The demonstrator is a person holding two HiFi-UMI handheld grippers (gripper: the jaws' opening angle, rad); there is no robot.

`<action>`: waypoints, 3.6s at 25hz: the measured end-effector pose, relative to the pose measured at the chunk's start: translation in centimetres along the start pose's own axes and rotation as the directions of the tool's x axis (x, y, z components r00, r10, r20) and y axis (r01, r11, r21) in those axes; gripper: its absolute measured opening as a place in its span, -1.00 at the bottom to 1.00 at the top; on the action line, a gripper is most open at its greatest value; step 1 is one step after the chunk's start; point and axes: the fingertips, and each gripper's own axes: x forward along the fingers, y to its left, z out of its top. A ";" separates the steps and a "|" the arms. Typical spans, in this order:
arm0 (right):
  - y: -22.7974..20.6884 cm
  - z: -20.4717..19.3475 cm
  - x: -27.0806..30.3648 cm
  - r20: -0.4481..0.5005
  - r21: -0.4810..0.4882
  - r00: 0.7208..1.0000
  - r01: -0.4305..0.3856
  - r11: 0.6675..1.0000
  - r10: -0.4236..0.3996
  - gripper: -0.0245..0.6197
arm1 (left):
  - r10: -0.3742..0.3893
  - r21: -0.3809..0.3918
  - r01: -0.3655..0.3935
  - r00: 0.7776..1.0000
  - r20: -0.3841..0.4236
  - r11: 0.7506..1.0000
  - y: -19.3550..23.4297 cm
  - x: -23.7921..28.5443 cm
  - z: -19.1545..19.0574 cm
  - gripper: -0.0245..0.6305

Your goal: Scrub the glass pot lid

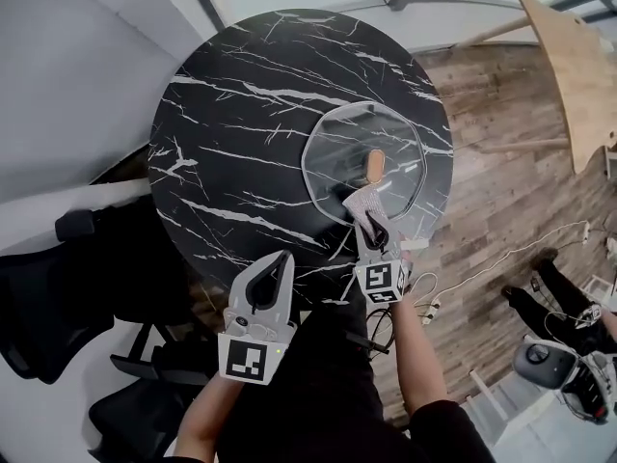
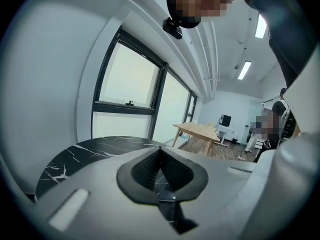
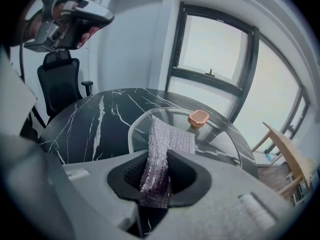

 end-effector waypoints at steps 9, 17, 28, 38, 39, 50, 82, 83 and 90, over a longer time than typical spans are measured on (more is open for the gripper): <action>2.4 1.7 1.3 -0.003 0.026 0.999 -0.041 0.999 0.041 -0.69 | 0.027 0.000 -0.027 1.000 0.014 1.000 1.3 -1.8 0.1 -0.92; 4.5 2.5 2.0 -0.006 0.044 0.993 -0.119 0.992 0.120 -0.70 | 0.051 -0.018 -0.051 0.999 0.006 0.999 2.2 -2.6 -0.3 -0.92; 8.8 3.5 2.5 0.016 0.051 0.947 -0.323 0.945 0.322 -0.70 | 0.080 -0.015 -0.080 0.997 0.017 0.997 2.7 -2.5 0.2 -0.92; 9.7 6.4 -0.4 0.128 0.104 0.801 -0.597 0.796 0.584 -0.70 | 0.073 -0.033 -0.073 0.997 0.007 0.997 1.3 -0.7 0.1 -0.92; 9.5 6.7 -1.0 0.150 0.088 0.798 -0.599 0.796 0.584 -0.70 | 0.066 -0.025 -0.066 0.998 0.004 0.998 1.1 -0.3 0.1 -0.92; 0.4 9.8 -7.8 0.325 0.131 0.864 -0.443 0.887 0.384 -0.70 | 0.043 0.050 -0.046 0.998 0.055 0.998 -0.8 3.7 2.9 -0.92; -17.8 1.1 1.9 -0.012 0.436 0.999 -0.032 0.899 0.041 -0.69 | 0.214 -0.057 -0.211 0.976 0.052 0.976 -3.0 9.2 1.9 -0.92; -18.0 1.5 2.4 -0.013 0.432 0.999 -0.040 0.901 0.050 -0.69 | 0.220 -0.061 -0.217 0.974 0.053 0.974 -2.9 9.3 1.9 -0.92; -19.1 3.5 5.6 -0.036 0.381 0.993 -0.090 0.920 0.112 -0.69 | 0.257 -0.092 -0.252 0.965 0.054 0.963 -2.4 9.6 1.7 -0.92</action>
